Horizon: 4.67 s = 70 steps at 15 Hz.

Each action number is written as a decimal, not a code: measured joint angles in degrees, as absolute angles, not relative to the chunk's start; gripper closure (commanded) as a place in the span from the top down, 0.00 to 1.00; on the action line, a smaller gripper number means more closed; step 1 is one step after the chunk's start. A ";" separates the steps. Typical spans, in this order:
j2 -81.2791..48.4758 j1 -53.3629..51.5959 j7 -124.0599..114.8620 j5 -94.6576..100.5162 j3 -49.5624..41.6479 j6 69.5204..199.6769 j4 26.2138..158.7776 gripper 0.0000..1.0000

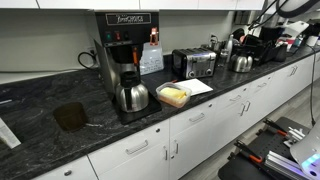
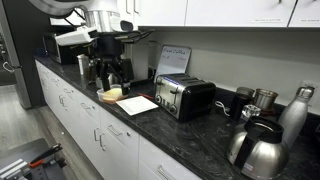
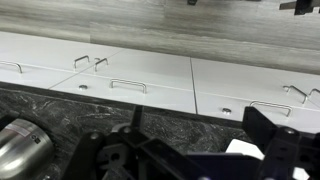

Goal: Move the lunchbox containing bread to the right side of the countertop

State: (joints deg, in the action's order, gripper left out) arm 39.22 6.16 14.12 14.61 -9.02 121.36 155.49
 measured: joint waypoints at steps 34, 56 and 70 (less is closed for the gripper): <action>1.27 -11.07 17.19 -1.64 2.71 157.27 137.81 1.00; -13.61 -7.46 25.00 -4.28 8.50 158.33 129.85 1.00; -17.09 -5.47 21.65 -0.29 9.46 160.25 127.51 0.31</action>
State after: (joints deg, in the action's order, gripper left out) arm -17.09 -5.47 21.65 -0.29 9.46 160.25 127.51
